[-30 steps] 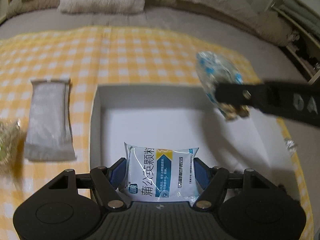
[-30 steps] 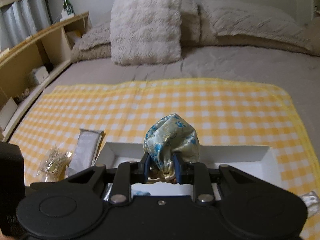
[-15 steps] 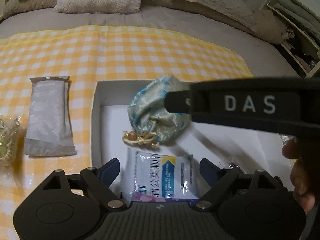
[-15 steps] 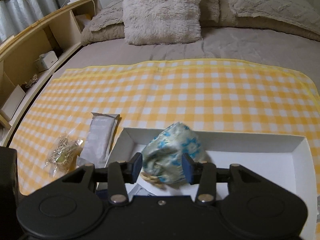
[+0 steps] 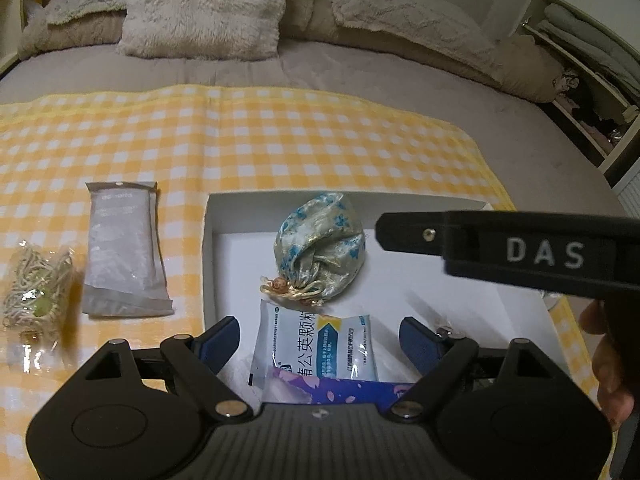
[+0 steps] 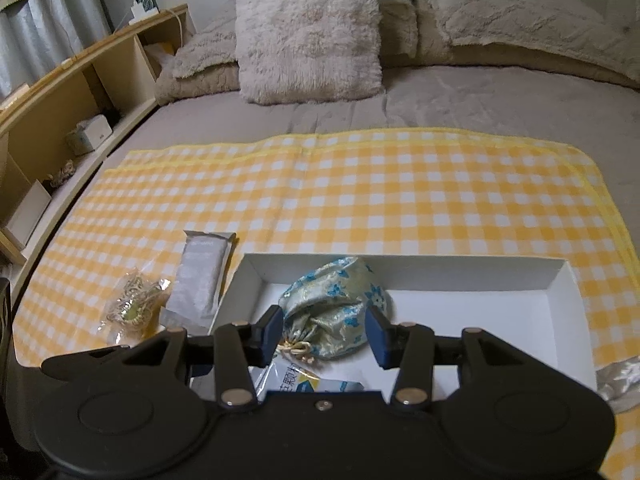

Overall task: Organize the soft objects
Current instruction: 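Lower the sachet and pouch into the box and open both tools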

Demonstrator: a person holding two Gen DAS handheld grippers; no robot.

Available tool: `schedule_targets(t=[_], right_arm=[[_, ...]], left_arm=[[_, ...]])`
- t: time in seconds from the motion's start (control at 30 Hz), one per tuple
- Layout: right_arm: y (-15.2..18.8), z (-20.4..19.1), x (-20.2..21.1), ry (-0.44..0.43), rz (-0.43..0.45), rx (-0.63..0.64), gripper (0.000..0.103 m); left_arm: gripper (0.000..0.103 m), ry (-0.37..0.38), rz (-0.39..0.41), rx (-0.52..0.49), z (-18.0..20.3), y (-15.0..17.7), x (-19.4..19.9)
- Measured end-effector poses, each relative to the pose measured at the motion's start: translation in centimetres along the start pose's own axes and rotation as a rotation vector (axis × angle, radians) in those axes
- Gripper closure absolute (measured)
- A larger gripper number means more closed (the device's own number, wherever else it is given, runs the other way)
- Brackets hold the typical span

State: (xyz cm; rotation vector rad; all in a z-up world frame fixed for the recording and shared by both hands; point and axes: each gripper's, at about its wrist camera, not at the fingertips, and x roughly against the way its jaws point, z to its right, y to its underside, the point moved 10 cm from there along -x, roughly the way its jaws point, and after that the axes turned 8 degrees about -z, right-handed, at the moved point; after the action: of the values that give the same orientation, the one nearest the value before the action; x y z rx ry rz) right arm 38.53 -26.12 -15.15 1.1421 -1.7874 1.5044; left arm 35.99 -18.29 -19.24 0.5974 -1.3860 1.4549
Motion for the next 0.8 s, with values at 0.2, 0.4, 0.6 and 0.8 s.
schedule_targets(t=[0.2, 0.4, 0.6, 0.8], right_arm=[[0.3, 0.6, 2.8, 0.000, 0.051, -0.015, 0.052], [0.7, 1.1, 5.6, 0.003, 0.105, -0.029, 0.047], [1.2, 1.3, 8.4, 0.008, 0.166, -0.032, 0.039], [2.2, 1.8, 10.0, 0.049, 0.195, -0.010, 0.032]], left_arm=[[0.015, -0.003, 0.036, -0.014, 0.3, 0.4, 2.0], [0.015, -0.008, 0.077, -0.031, 0.7, 0.7, 4.1], [0.008, -0.021, 0.123, -0.039, 0.3, 0.9, 6.2], [0.005, -0.036, 0.164, -0.046, -0.3, 1.2, 8.0]])
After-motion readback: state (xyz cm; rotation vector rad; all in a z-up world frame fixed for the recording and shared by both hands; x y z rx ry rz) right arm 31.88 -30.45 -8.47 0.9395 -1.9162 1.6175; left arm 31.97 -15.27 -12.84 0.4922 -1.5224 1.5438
